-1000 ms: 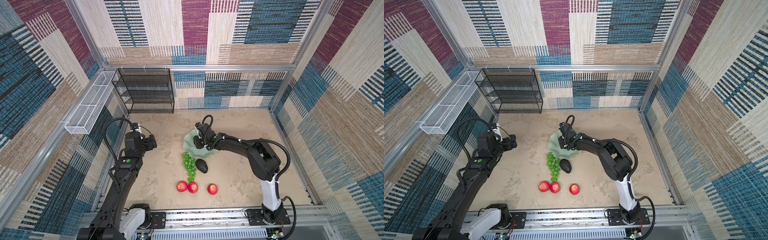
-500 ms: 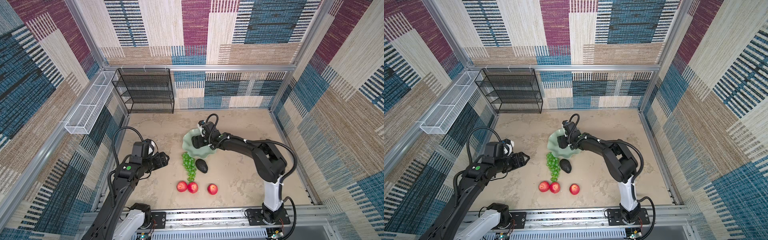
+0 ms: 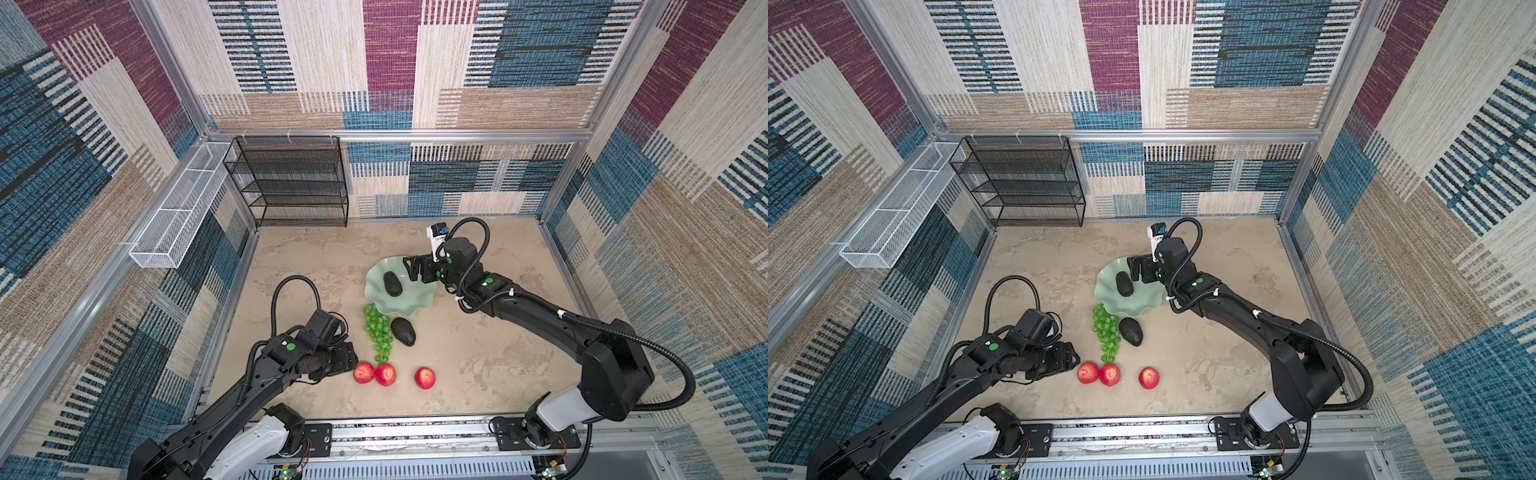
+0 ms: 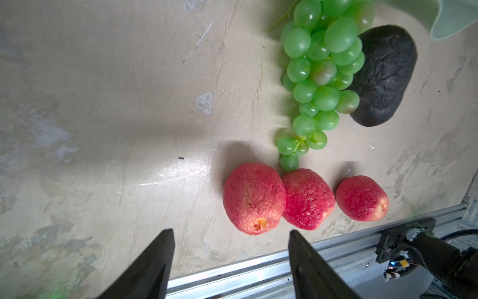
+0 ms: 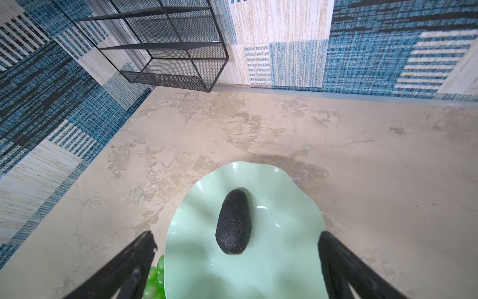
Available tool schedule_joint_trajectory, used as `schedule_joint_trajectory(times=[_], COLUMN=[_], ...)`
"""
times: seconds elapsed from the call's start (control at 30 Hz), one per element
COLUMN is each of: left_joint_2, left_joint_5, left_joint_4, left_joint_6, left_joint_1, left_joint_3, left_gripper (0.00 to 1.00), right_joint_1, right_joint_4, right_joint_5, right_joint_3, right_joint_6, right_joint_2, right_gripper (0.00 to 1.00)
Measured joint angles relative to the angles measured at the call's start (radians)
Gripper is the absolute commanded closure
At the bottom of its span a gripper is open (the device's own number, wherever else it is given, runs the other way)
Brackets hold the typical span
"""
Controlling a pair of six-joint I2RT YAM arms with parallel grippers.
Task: Place and organize the fake fruits in the fruit bowl
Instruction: 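Carry the avocado into the green bowl and release it with the right gripper, then grasp a red apple with the left gripper while the right gripper withdraws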
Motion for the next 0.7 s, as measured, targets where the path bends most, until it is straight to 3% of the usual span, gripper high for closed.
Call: schedule_joint_trajectory(times=[0.3, 0.7], left_joint_2=[0.168, 0.228], left_joint_5=[-0.031, -0.070], left_joint_4=[0.102, 0.124], left_joint_6=[-0.051, -0.076], left_joint_1=[-0.134, -0.157], left_joint_3=[0.013, 0.000], left_gripper=[0.28, 0.53], right_joint_1=[-0.001, -0.005], right_joint_4=[0.002, 0.005], right_joint_5=[-0.001, 0.001], right_joint_3=[-0.037, -0.037], right_joint_6=[0.023, 0.022], right_joint_2=[-0.008, -0.016], right_gripper=[0.00, 0.00])
